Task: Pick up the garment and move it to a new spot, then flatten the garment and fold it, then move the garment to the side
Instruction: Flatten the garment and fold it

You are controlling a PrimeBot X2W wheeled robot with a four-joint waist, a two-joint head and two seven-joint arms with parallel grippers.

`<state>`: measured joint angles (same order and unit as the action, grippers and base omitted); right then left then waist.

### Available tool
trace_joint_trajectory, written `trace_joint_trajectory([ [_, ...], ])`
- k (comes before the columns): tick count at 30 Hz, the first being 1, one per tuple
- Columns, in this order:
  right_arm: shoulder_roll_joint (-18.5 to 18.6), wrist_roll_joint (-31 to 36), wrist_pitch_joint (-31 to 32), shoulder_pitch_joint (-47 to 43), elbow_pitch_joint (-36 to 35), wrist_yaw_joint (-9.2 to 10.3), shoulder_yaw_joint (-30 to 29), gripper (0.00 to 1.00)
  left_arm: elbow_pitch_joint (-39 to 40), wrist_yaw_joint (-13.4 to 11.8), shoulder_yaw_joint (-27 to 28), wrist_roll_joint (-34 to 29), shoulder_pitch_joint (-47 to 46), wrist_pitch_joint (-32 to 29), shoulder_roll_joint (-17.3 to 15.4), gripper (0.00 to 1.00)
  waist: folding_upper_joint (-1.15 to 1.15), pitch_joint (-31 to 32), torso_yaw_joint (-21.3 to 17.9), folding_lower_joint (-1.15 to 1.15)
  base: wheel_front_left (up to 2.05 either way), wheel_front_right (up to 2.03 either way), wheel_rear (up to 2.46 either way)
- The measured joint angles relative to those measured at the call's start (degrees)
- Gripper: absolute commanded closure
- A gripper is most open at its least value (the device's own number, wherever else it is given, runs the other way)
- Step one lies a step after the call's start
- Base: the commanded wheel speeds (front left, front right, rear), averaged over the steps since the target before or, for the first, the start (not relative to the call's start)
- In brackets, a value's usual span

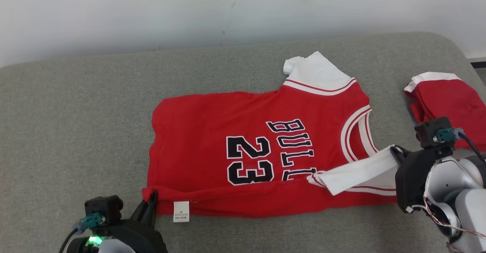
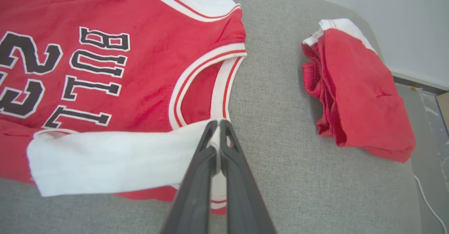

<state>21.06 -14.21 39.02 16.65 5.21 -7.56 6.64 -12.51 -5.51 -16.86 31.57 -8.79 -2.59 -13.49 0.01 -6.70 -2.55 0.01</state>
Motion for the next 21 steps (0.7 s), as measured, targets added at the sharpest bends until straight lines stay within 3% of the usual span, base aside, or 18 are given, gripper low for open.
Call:
trace_joint_trajectory([
  [14,1.02,0.22,-10.28,9.66,11.44,0.0,3.79,1.0,-5.99,-0.47,-0.49,-0.42,-6.81,-0.53,0.48,1.0,0.0,-3.41,0.88,0.0,0.0,0.0,0.0],
  [15,0.88,0.29,-10.87,10.09,12.07,0.0,4.04,0.88,-6.27,-0.49,-0.52,-0.42,-7.2,-0.52,0.55,1.0,0.0,-3.55,0.92,0.0,0.0,0.0,0.0],
  [16,0.74,0.33,-11.36,10.54,12.63,0.0,4.24,0.88,-6.46,-0.52,-0.51,-0.42,-7.5,-0.49,0.64,1.0,0.0,-3.67,0.94,0.0,0.0,0.0,0.0],
  [17,0.52,0.36,-11.96,10.93,13.16,0.0,4.45,0.6,-6.67,-0.52,-0.57,-0.45,-7.73,-0.4,0.69,0.62,0.0,-3.77,0.95,0.0,0.0,0.0,0.0],
  [18,0.14,0.32,-12.7,11.29,13.77,0.0,4.38,0.0,-6.82,-0.55,-0.66,-0.64,-7.92,-0.05,0.77,0.13,0.0,-3.85,0.96,0.0,0.0,0.0,0.0],
  [19,-0.16,0.3,-13.5,11.6,14.32,0.0,4.41,0.0,-7.0,-0.6,-0.7,-0.66,-8.17,0.14,0.93,0.0,0.0,-3.9,0.99,0.0,0.0,0.0,0.0],
  [21,-0.48,0.44,-15.29,12.07,15.21,0.0,4.66,0.0,-7.28,-0.8,-0.88,-0.8,-8.54,0.65,1.14,0.0,0.0,-3.89,1.04,0.0,0.0,0.0,0.0],
])
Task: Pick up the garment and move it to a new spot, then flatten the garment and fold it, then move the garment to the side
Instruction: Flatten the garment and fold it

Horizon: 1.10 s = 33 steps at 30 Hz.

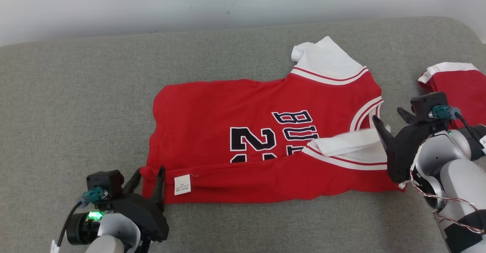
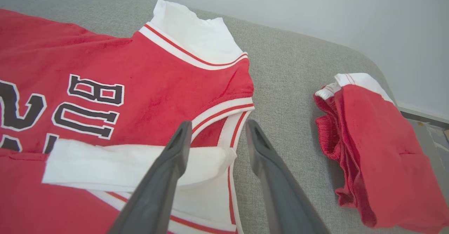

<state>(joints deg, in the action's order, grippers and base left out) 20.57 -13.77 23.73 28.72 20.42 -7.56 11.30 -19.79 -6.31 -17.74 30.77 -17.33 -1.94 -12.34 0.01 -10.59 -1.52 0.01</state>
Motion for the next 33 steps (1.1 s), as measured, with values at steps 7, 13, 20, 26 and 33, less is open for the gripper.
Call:
trace_joint_trajectory([
  [7,-0.57,0.23,-7.01,0.77,2.7,0.0,-0.05,0.0,0.32,-1.61,-0.1,-2.5,0.46,4.59,-0.57,0.0,0.0,0.93,0.0,0.0,0.0,0.0,0.0],
  [13,-0.58,-0.73,-8.04,-2.11,3.69,0.0,-2.61,0.0,2.08,-2.97,-0.45,-4.15,4.56,8.27,-1.75,0.0,0.0,2.31,-0.07,-0.01,0.0,0.0,0.0],
  [20,-1.08,-1.23,-4.94,-8.79,2.54,0.0,-7.13,0.0,2.5,-5.08,-1.86,-6.16,8.23,8.04,-2.74,0.0,0.0,3.26,-0.85,-0.01,0.0,0.0,0.0],
  [26,-2.77,-0.53,-3.04,-11.19,1.77,0.0,-8.87,0.0,2.05,-6.38,-2.94,-7.08,8.66,7.25,-2.64,0.0,-0.01,2.35,-1.54,-0.01,0.0,0.0,0.0],
  [33,-6.19,-0.35,0.03,-11.0,4.07,0.0,-9.31,0.0,0.62,-7.28,-3.77,-7.59,6.25,5.81,-2.22,0.0,-0.01,0.54,-1.28,-0.01,0.0,0.0,0.0],
])
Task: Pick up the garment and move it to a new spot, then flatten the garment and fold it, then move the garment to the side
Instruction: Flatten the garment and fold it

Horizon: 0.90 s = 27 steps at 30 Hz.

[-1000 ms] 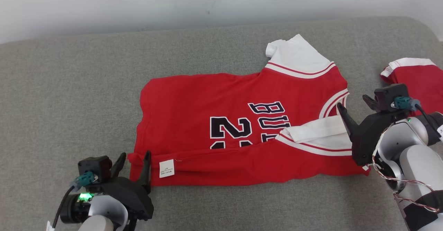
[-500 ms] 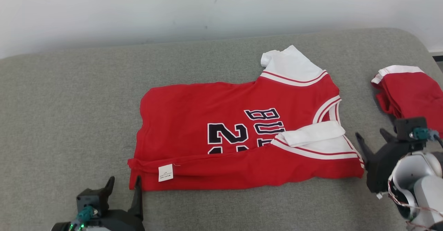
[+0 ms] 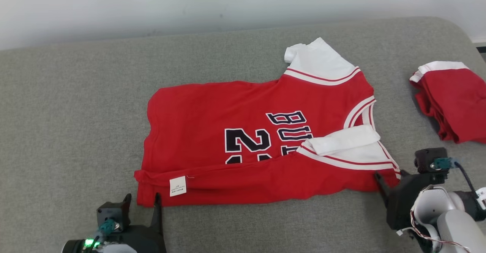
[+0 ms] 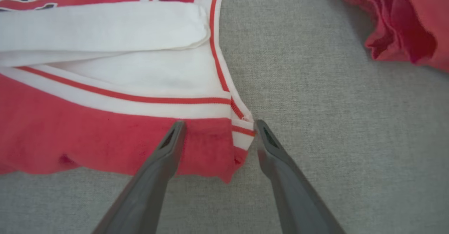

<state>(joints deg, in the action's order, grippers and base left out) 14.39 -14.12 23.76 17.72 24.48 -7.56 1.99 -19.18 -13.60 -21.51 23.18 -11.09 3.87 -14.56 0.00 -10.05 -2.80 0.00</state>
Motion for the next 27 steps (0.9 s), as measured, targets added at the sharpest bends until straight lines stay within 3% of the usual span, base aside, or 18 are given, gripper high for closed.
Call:
trace_joint_trajectory([
  [13,-2.98,7.31,2.53,0.72,2.47,-0.01,-4.02,0.0,-5.66,0.49,-2.09,-1.42,-4.37,-0.47,1.27,0.0,-0.02,-2.09,1.2,-0.01,0.0,0.0,0.0],
  [14,-3.31,7.35,2.93,0.71,2.56,-0.01,-4.27,0.0,-5.99,0.58,-2.14,-1.4,-4.59,-0.31,1.34,0.11,-0.02,-2.16,1.16,-0.01,0.0,0.0,0.0],
  [15,-3.58,7.35,3.27,0.74,2.58,0.0,-4.48,0.0,-6.3,0.86,-2.16,-1.32,-4.78,-0.26,1.42,0.53,-0.01,-2.18,1.12,-0.01,0.0,0.0,0.0],
  [16,-3.58,7.35,3.27,0.74,2.58,0.0,-4.48,0.5,-6.3,0.86,-2.16,-1.32,-4.78,-0.26,1.42,0.83,-0.01,-2.18,1.12,-0.01,0.0,0.0,0.0],
  [17,-3.74,7.36,3.41,0.73,2.53,-0.01,-4.57,1.0,-6.62,1.0,-2.22,-1.05,-4.92,-0.24,1.48,1.0,-0.02,-2.16,1.09,-0.01,0.0,0.0,0.0],
  [27,-4.28,6.34,2.92,-3.74,-0.24,-0.05,-6.42,1.0,-7.49,2.54,-2.64,1.29,-2.27,0.68,1.74,1.0,0.0,0.6,1.24,0.01,0.0,0.0,0.0],
])
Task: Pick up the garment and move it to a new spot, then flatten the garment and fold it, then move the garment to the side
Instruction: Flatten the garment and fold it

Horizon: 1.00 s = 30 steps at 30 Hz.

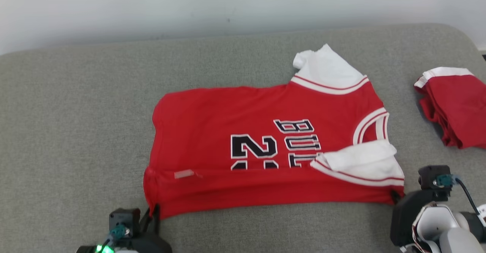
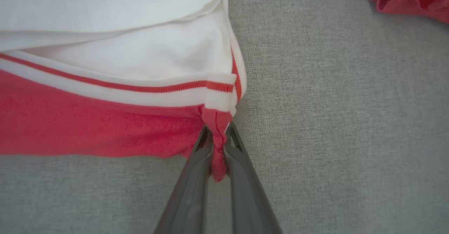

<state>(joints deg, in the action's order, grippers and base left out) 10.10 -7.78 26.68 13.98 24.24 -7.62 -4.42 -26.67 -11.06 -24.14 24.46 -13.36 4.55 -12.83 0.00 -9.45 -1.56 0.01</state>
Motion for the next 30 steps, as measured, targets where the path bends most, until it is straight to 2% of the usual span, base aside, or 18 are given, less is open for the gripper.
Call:
trace_joint_trajectory([
  [7,0.08,-1.45,2.16,-6.77,-6.41,0.0,-1.48,1.0,3.88,-0.08,-0.55,0.37,5.14,-1.8,-1.98,1.0,0.0,2.93,0.35,0.0,0.0,0.0,0.0],
  [18,-1.97,-1.91,5.78,-14.92,-16.45,0.03,-3.22,1.0,15.44,-3.23,-0.7,1.4,13.94,-5.82,-4.58,1.0,0.0,5.03,0.93,0.0,0.0,0.0,0.0],
  [19,-2.08,-1.59,6.24,-15.51,-16.57,0.03,-2.88,1.0,15.68,-3.47,-0.75,1.76,14.5,-6.17,-4.63,0.89,0.0,5.05,0.91,-0.01,0.0,0.0,0.0],
  [20,-2.11,-1.32,6.59,-15.99,-16.5,0.03,-2.43,1.0,15.84,-3.55,-0.89,1.86,14.85,-6.5,-4.75,0.63,0.0,5.05,0.87,-0.01,0.0,0.0,0.0],
  [21,-2.29,-1.31,6.59,-16.32,-16.3,0.03,-2.18,0.84,16.07,-3.66,-0.97,1.85,15.0,-6.5,-4.89,0.0,0.0,5.04,0.84,0.0,0.0,0.0,0.0],
  [22,-2.58,-1.3,6.5,-16.39,-15.88,0.04,-2.02,0.84,16.19,-3.81,-0.93,1.85,15.0,-6.47,-4.92,0.0,0.0,5.05,0.81,0.0,0.0,0.0,0.0],
  [23,-2.69,-1.04,6.49,-16.39,-15.46,0.04,-1.72,0.53,16.17,-3.94,-0.93,1.85,15.0,-6.49,-4.93,0.0,0.0,5.08,0.78,0.0,0.0,0.0,0.0],
  [24,-2.76,-0.33,6.41,-16.39,-14.92,0.04,-1.58,0.0,16.1,-4.22,-0.98,1.8,15.02,-6.48,-4.95,0.0,0.0,5.11,0.75,0.0,0.0,0.0,0.0],
  [30,-2.4,1.26,5.08,-14.33,-13.0,0.05,-0.86,0.0,15.96,-5.02,0.08,2.12,15.2,-5.54,-5.26,0.0,0.0,5.13,0.73,-0.01,0.0,0.0,0.0],
])
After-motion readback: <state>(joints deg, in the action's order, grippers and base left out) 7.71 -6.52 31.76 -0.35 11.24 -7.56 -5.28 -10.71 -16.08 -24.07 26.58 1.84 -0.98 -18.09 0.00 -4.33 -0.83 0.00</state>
